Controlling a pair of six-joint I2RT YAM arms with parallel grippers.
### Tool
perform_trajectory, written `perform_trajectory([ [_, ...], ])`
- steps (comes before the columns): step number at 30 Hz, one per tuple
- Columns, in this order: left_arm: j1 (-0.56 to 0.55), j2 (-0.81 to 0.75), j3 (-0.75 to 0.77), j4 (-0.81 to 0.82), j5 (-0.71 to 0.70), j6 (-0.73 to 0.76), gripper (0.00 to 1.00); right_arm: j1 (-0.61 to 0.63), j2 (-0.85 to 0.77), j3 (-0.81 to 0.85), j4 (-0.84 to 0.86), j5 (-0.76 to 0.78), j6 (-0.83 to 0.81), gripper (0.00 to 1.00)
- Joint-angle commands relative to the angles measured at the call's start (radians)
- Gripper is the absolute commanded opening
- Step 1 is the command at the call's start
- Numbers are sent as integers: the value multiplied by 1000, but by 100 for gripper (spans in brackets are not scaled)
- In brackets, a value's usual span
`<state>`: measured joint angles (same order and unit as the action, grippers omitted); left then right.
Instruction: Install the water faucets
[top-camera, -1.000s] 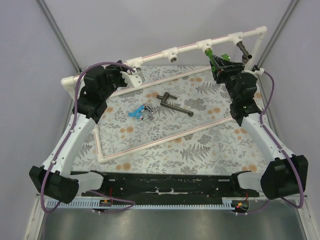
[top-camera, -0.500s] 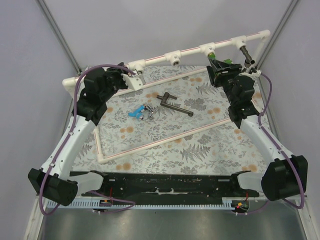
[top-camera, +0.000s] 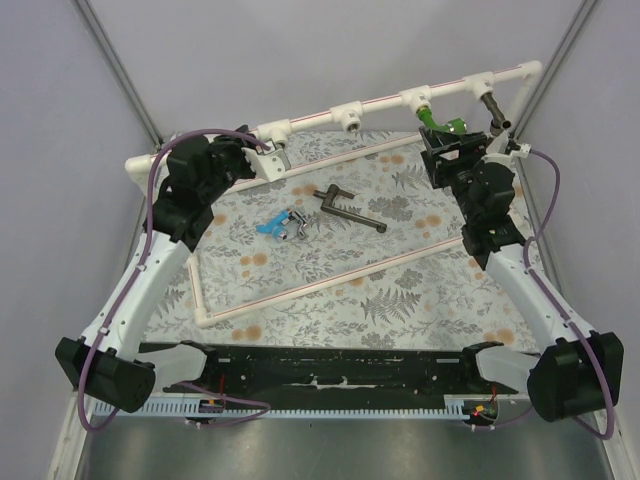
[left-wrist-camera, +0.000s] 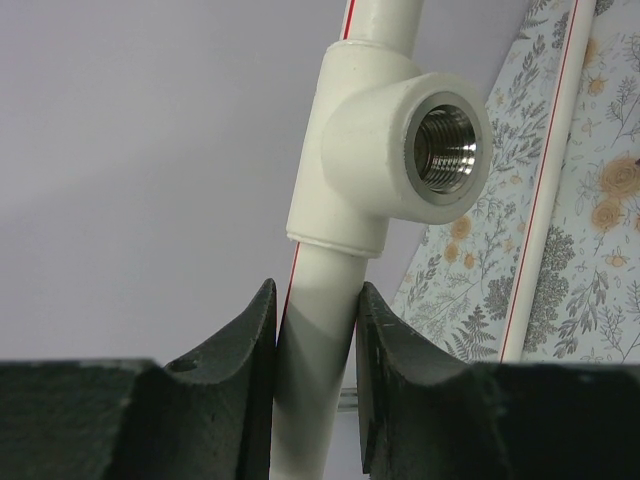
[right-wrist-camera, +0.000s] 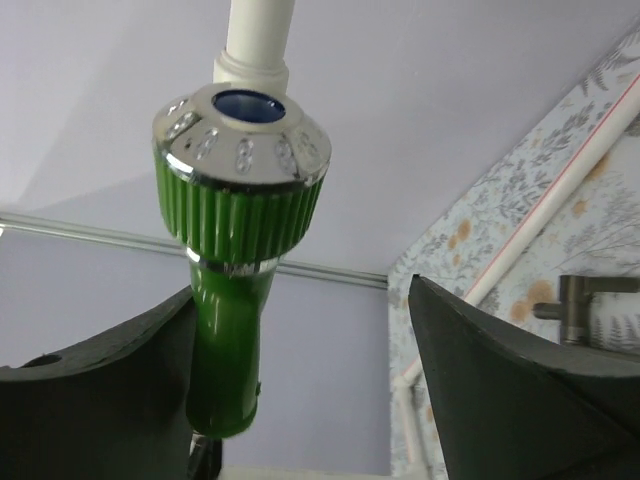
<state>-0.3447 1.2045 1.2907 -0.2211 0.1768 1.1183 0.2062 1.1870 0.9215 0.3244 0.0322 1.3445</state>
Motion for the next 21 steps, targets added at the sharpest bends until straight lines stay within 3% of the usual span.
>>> perform_trajectory([
  [1, -19, -3, -10, -1, 76, -196, 2, -5, -78, -13, -77, 12, -220, 86],
  [8, -19, -5, -8, -1, 76, -196, 2, -5, -188, 17, -231, -4, -638, 94],
  [16, -19, -6, -10, -1, 78, -195, 2, -5, -319, 43, -402, -144, -1460, 93],
  [21, -25, -6, -8, -1, 79, -192, 2, -5, -339, 28, -349, -239, -1902, 90],
])
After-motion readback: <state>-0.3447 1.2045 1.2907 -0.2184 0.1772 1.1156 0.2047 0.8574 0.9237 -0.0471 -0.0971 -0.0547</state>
